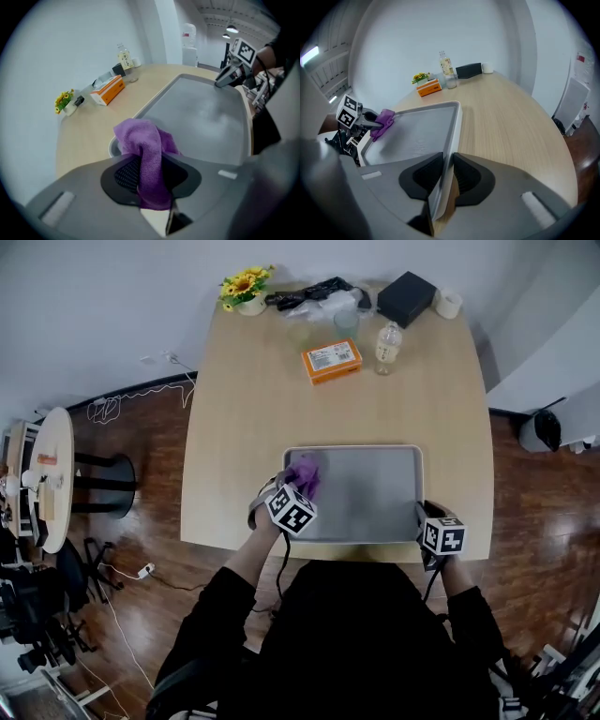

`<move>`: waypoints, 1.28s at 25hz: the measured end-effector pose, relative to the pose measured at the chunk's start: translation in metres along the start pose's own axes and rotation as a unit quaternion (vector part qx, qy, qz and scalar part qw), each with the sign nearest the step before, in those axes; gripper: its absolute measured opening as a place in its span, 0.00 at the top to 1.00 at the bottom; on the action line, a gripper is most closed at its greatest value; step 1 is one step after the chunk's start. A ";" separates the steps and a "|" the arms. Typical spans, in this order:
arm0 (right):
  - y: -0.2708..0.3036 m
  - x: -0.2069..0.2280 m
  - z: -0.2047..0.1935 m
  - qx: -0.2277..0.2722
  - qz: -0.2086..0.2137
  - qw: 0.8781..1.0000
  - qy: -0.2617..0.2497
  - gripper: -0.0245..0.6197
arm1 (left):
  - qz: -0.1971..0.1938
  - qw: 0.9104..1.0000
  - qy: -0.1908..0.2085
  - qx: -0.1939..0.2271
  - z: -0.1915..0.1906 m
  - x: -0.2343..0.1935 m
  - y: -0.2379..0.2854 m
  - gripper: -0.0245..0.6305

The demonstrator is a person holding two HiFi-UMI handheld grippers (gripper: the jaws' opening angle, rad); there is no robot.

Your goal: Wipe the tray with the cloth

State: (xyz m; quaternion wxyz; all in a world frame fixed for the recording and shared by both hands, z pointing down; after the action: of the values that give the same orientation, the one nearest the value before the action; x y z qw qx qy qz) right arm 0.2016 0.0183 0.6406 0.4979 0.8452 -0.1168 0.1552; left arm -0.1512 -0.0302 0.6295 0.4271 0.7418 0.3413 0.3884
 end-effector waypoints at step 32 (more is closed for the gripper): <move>0.000 0.004 -0.002 0.013 0.016 1.000 -0.007 0.85 | -0.108 0.977 0.171 0.068 0.173 0.123 0.021 0.83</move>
State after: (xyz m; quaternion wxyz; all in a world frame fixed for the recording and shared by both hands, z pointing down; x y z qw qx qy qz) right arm 0.2054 0.0195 0.6432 0.4838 0.8506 -0.1318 0.1583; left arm 0.0601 0.0010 0.6259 0.3501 0.6505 0.5131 0.4370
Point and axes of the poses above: the fingertips, and each gripper's own axes: y forward along the fingers, x to its right, z out of its top, the point moved 6 cm from there along -y, backward along the fingers, and after that the axes turned 14 degrees about y, right-handed, at the moved point
